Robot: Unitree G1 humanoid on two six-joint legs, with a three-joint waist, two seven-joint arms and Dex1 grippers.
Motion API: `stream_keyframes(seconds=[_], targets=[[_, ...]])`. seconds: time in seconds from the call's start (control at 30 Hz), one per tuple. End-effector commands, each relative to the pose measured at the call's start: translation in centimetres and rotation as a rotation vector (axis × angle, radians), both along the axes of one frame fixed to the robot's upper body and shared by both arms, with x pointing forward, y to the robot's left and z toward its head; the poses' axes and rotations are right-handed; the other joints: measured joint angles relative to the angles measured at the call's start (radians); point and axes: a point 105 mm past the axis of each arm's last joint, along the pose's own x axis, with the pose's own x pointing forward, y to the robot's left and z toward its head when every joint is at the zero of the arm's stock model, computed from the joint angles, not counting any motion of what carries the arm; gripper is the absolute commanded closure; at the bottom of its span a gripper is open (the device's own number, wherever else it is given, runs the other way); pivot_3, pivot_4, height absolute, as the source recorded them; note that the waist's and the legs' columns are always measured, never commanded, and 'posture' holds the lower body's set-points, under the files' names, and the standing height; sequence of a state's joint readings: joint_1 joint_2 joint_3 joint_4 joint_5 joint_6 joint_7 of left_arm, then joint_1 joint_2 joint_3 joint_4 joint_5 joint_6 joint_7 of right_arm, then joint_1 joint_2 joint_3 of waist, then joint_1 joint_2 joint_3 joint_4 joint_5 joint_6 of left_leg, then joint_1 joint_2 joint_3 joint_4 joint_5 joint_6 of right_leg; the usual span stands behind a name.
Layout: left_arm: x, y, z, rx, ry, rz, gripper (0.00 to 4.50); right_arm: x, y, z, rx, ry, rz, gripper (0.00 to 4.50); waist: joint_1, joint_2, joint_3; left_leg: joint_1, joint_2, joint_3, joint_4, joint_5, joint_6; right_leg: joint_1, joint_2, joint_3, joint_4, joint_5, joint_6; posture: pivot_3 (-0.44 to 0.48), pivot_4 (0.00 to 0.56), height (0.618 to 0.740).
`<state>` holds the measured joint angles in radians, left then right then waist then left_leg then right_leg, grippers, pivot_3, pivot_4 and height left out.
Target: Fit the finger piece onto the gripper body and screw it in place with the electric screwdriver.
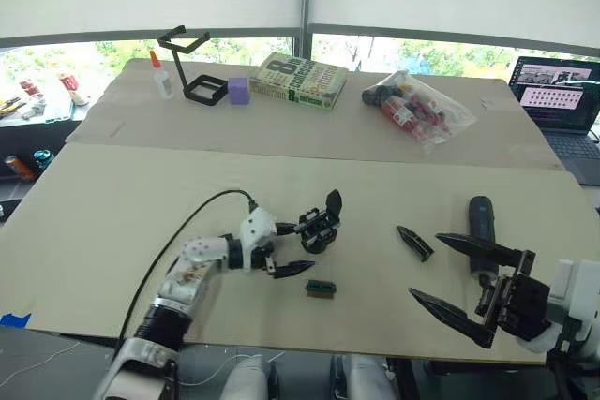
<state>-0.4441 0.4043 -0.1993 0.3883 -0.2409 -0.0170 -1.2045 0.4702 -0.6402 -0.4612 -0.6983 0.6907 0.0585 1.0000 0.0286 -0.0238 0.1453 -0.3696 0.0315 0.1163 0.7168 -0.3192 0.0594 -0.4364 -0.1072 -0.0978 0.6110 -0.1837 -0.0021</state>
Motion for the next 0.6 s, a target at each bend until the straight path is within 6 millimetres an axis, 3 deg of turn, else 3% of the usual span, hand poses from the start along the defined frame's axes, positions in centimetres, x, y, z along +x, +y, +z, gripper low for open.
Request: stream_keyframes(seconds=[0.03,0.23,0.6], targets=[[0.7,0.4,0.7,0.018,-0.039,-0.108,0.08,-0.3,0.0,0.9,-0.007,-0.054,0.009,0.0,0.003,0.0,0.0,0.0,0.0,0.0,0.0,0.0,0.001,0.0,0.0,0.0,0.0,0.0,0.0,0.0,0.15,0.74],[2.3,-1.2,1.8,0.017,-0.068,-0.225,0.08,-0.5,0.4,1.0,-0.006,-0.051,0.013,0.0,0.013,0.0,0.0,-0.003,-0.002,0.0,0.003,-0.001,0.002,0.0,0.0,0.0,-0.001,0.0,0.001,0.0,0.15,0.74],[2.3,-4.3,1.5,0.073,-0.068,-0.385,0.08,-1.1,0.7,1.1,-0.009,-0.043,-0.011,0.0,0.009,-0.001,0.001,-0.008,-0.002,0.0,0.011,-0.005,0.008,-0.001,-0.001,0.0,0.0,0.0,0.002,0.0,0.15,0.74]])
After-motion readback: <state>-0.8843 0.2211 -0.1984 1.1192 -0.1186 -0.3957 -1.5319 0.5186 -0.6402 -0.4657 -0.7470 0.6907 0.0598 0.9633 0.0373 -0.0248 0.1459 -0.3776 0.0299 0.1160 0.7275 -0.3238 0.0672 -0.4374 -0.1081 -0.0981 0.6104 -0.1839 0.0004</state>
